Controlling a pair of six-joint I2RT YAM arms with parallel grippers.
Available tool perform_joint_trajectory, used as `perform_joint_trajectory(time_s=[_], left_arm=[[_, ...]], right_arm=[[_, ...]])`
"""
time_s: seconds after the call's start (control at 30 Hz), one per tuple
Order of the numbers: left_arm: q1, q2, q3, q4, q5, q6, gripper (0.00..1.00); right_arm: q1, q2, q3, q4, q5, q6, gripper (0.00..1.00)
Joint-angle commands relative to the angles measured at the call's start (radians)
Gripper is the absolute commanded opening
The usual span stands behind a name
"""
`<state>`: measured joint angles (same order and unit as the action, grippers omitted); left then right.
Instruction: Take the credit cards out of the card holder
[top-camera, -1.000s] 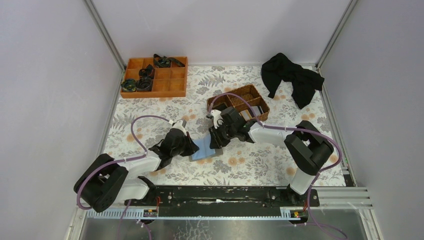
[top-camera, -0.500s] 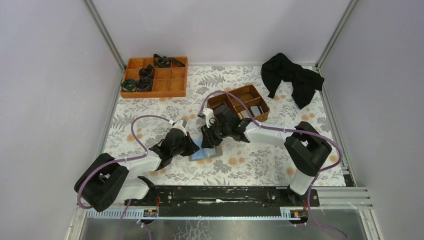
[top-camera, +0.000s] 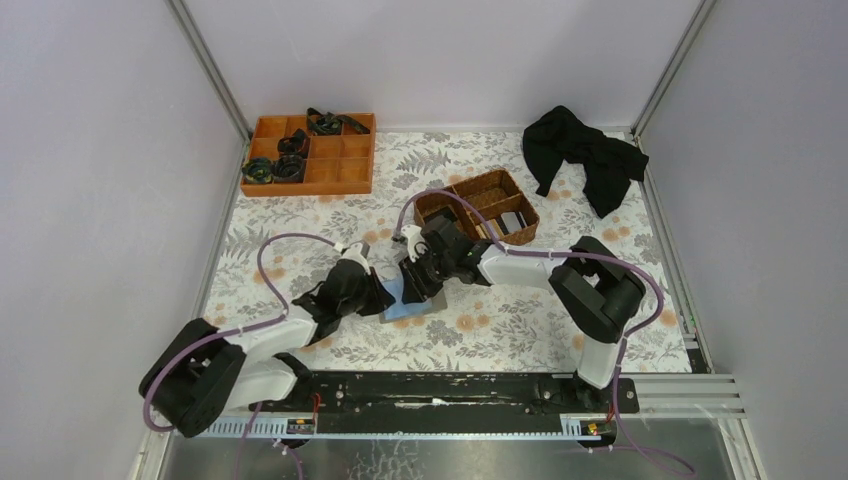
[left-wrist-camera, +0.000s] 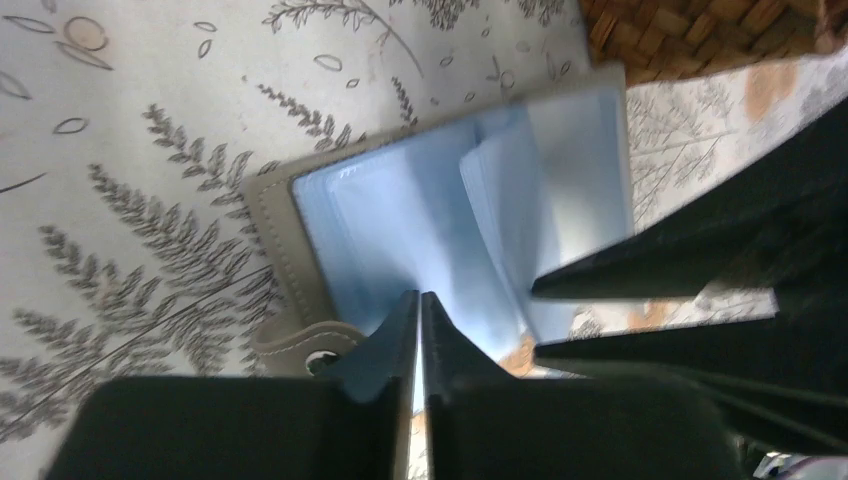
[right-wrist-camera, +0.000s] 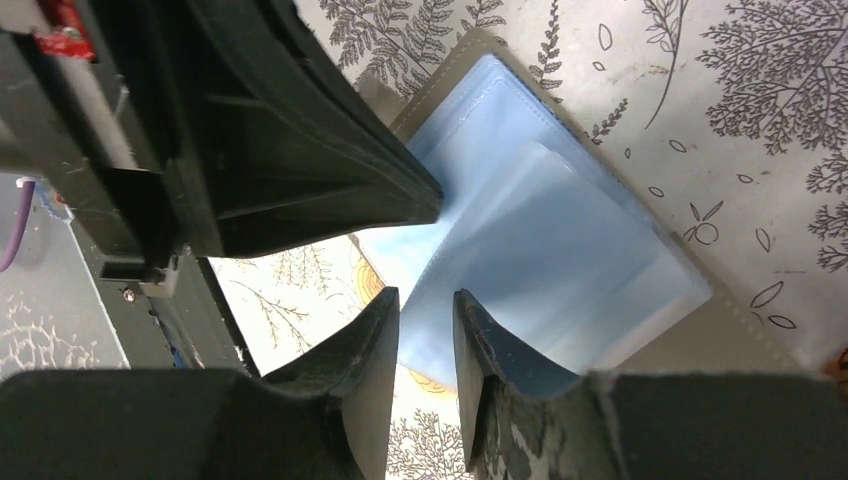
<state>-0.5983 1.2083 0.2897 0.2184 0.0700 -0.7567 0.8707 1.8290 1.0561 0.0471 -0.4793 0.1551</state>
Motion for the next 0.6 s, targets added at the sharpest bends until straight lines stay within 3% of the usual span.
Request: perform_joint_trajectory(time_s=[0.0, 0.1, 0.17, 0.37, 0.57], left_arm=[[0.003, -0.109, -0.032, -0.121, -0.048, -0.008, 0.21], [0.003, -0.246, -0.055, -0.118, -0.078, -0.039, 0.54], [0.002, -0.344, -0.078, -0.112, -0.113, -0.059, 0.68], [0.005, -0.556, -0.09, -0.158, -0.186, -0.056, 0.9], [0.006, -0.56, -0.039, -0.233, -0.243, -0.046, 0.92]], right_arm=[[0.006, -0.051, 0.015, 0.025, 0.053, -0.007, 0.39], [0.006, -0.134, -0.011, 0.022, 0.094, -0.02, 0.52], [0.005, -0.19, -0.033, 0.024, 0.118, -0.026, 0.57], [0.004, -0.352, -0.136, 0.086, 0.298, -0.034, 0.83], [-0.076, -0.454, -0.197, 0.066, 0.431, -0.021, 0.86]])
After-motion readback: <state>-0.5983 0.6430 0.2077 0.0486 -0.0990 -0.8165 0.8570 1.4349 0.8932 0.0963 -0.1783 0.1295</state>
